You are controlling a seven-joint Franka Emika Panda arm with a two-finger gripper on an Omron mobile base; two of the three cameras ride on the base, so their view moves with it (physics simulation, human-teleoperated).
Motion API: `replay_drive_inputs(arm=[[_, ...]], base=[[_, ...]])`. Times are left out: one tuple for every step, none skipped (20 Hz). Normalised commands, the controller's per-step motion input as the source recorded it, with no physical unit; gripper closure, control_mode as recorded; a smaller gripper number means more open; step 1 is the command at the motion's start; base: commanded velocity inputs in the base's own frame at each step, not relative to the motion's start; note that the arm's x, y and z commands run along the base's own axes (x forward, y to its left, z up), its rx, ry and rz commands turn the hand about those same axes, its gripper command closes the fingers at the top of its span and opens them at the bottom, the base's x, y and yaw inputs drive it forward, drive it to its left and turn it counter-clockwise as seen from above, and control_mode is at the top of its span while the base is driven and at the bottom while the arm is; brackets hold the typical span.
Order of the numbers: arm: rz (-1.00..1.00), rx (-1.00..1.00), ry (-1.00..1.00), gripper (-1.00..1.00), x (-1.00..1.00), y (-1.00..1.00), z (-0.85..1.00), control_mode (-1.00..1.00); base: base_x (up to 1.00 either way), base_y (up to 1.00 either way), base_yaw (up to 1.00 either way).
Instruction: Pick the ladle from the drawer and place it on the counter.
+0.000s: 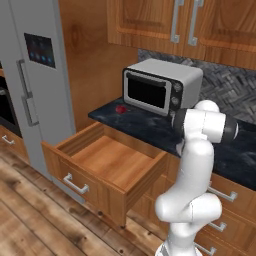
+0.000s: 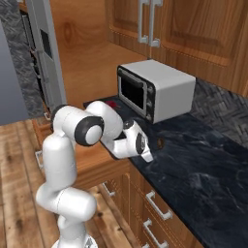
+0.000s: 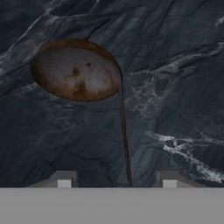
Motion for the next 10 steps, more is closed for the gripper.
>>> replay_drive_inputs(arm=[[0.0,0.24,-0.04,-1.0,-0.1,-0.85,-0.28,-1.0],[0.0,0.29,-0.09,-1.0,-0.16,-0.79,0.0,-1.0],[0.0,0.29,-0.17,-1.0,-0.24,-0.59,0.16,-1.0],[0.0,0.26,-0.23,-1.0,-0.35,-0.45,0.64,-1.0],[0.0,0.23,-0.28,-1.0,-0.43,-0.4,0.78,-1.0],[0.02,0.14,-0.31,-1.0,-0.46,-0.33,0.93,-1.0],[0.05,0.09,-0.33,-1.0,-0.5,-0.31,0.99,-1.0],[0.1,0.0,-0.32,-1.0,-0.63,-0.21,1.0,-1.0],[0.13,0.0,-0.33,-1.0,-0.67,-0.07,1.0,-1.0],[0.17,0.0,-0.34,-1.0,-0.66,0.0,1.0,-1.0]], base=[[0.0,0.0,0.0],[0.0,0.0,0.0],[0.0,0.0,0.0],[0.0,0.0,0.0],[0.0,0.0,0.0],[0.0,0.0,0.0],[0.0,0.0,0.0],[0.0,0.0,0.0],[0.0,0.0,0.0],[0.0,0.0,0.0]])
